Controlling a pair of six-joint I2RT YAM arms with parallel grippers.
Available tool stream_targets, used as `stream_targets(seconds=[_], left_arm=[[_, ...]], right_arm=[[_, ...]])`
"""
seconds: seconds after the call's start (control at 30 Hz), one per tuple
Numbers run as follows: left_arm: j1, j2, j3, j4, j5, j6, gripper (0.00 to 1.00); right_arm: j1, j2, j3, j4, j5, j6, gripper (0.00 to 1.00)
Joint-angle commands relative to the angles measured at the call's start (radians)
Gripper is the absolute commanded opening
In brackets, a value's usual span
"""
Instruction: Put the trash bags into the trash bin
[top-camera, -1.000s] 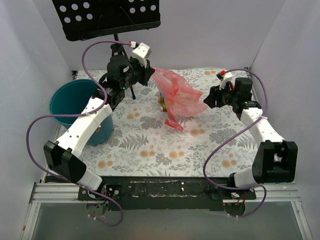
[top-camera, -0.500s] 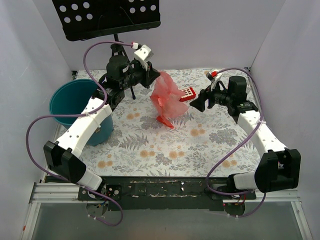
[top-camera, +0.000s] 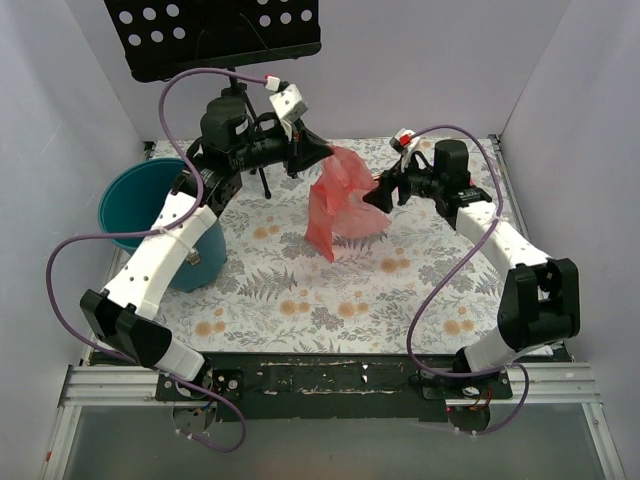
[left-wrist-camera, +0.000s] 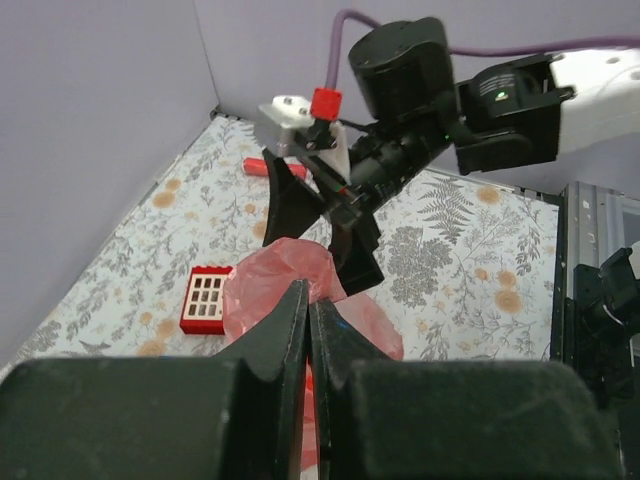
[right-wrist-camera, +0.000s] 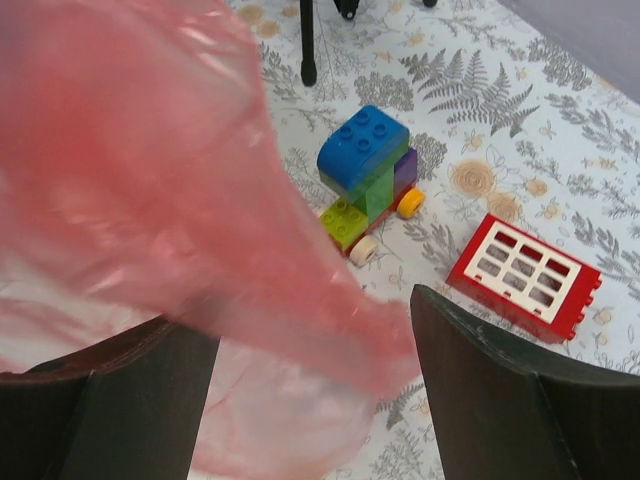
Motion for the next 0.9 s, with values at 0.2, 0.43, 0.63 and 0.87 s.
stream_targets(seconds=[0.2, 0.43, 0.63, 0.87], left_arm=[[0.001, -0.066, 0.212, -0.176, -0.1, 0.165, 0.0], [0.015, -0.108, 0.107, -0.181, -0.312, 0.242, 0.0], [0.017, -0.105, -0.114, -0.098, -0.38, 0.172, 0.0], [-0.026, 0.001, -0.177, 0.037, -0.285, -0.083, 0.0]], right_arm=[[-0.023, 0.137, 0.02, 0.212, -0.035, 0.127, 0.81], [-0.173, 0.176, -0.026, 0.29, -0.059, 0.333, 0.26], [-0.198, 0.05, 0.027, 0.048, 0.007, 0.178, 0.01], [-0.127, -0.169, 0.087, -0.396, 0.008, 0.068, 0.01]])
